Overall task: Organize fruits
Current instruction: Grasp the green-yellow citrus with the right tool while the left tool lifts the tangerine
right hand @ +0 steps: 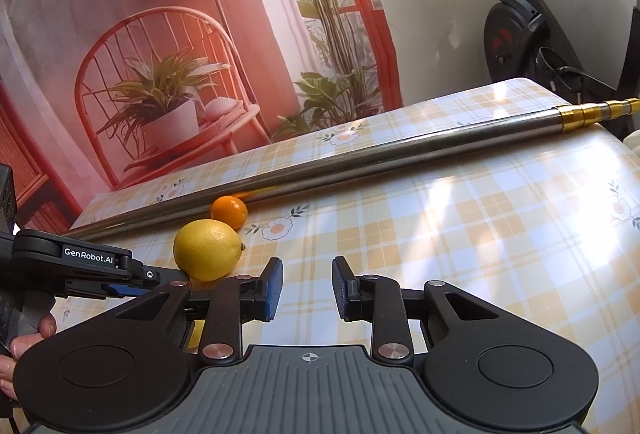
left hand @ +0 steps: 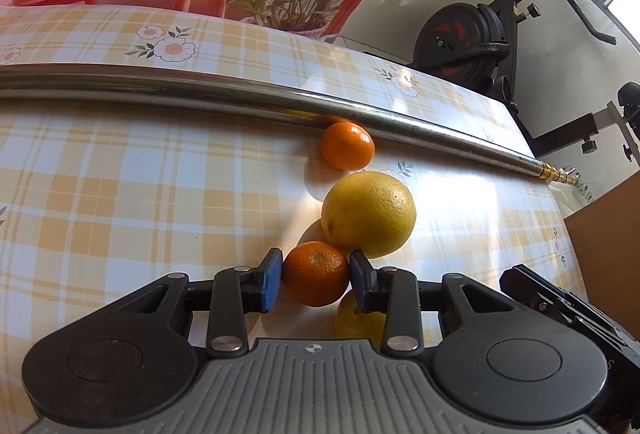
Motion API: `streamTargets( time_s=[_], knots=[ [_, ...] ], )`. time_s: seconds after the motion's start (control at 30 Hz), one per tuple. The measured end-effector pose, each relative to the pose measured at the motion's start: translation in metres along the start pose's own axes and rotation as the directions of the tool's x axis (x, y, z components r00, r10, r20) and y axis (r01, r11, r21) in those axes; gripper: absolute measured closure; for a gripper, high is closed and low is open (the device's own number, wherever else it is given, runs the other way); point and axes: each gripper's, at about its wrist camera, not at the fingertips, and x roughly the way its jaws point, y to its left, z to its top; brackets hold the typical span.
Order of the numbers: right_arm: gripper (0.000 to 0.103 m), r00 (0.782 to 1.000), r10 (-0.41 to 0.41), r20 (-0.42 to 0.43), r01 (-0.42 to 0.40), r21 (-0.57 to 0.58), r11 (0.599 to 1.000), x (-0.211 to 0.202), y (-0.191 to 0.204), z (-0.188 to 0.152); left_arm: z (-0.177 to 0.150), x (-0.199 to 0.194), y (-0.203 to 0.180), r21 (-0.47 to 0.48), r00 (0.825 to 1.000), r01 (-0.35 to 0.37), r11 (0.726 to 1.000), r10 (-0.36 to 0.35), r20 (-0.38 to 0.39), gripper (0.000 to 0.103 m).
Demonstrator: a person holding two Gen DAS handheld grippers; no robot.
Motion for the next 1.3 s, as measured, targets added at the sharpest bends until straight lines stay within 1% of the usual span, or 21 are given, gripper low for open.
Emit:
streamTargets(
  time_s=[0.17,0.33,0.47,0.63,0.7,0.77,0.87,1.03,1.07,1.2,1.3],
  knots=[
    [0.076,0.999,0.031,-0.029,-0.031,-0.009,0.999,0.003,0.006,-0.001,-0.001,-0.019,0.0,0.032,0.998,-0.007,0.999,0.005,0.058,0.065],
    [0.073,0.996,0.072,-0.059,-0.074,-0.044,0.996,0.006,0.023,-0.002,-0.004,-0.041,0.002,0.069,0.994,-0.046,0.997,0.038,0.107,0.065],
    [0.072,0.991,0.101,-0.085,-0.108,-0.086,0.99,0.012,0.042,-0.003,-0.012,-0.062,0.006,0.095,0.985,-0.085,0.992,0.069,0.157,0.065],
    [0.068,0.984,0.135,-0.115,-0.148,-0.111,0.983,0.021,0.061,-0.001,-0.024,-0.085,0.014,0.095,0.971,-0.136,0.986,0.114,0.212,0.065],
    [0.066,0.98,0.15,-0.129,-0.167,-0.127,0.978,0.026,0.069,0.001,-0.027,-0.093,0.019,0.082,0.969,-0.136,0.987,0.115,0.22,0.065],
    [0.06,0.976,0.155,-0.152,-0.181,-0.174,0.968,0.033,0.079,0.002,-0.03,-0.099,0.022,0.072,0.967,-0.136,0.988,0.116,0.227,0.065],
    [0.059,0.972,0.151,-0.181,-0.189,-0.213,0.959,0.041,0.092,0.004,-0.034,-0.105,0.023,0.07,0.962,-0.151,0.986,0.13,0.238,0.065],
    [0.058,0.967,0.128,-0.221,-0.176,-0.213,0.961,0.055,0.098,0.004,-0.04,-0.11,0.019,0.095,0.96,-0.154,0.983,0.126,0.251,0.065],
    [0.058,0.964,0.133,-0.229,-0.181,-0.201,0.963,0.057,0.098,0.005,-0.04,-0.111,0.018,0.101,0.959,-0.153,0.983,0.123,0.255,0.065],
    [0.058,0.944,0.159,-0.29,-0.206,-0.143,0.968,0.069,0.095,0.005,-0.045,-0.114,0.015,0.111,0.958,-0.145,0.983,0.111,0.265,0.065],
    [0.059,0.938,0.163,-0.306,-0.207,-0.115,0.972,0.073,0.093,0.002,-0.048,-0.115,0.014,0.119,0.959,-0.138,0.983,0.103,0.263,0.065]
  ],
)
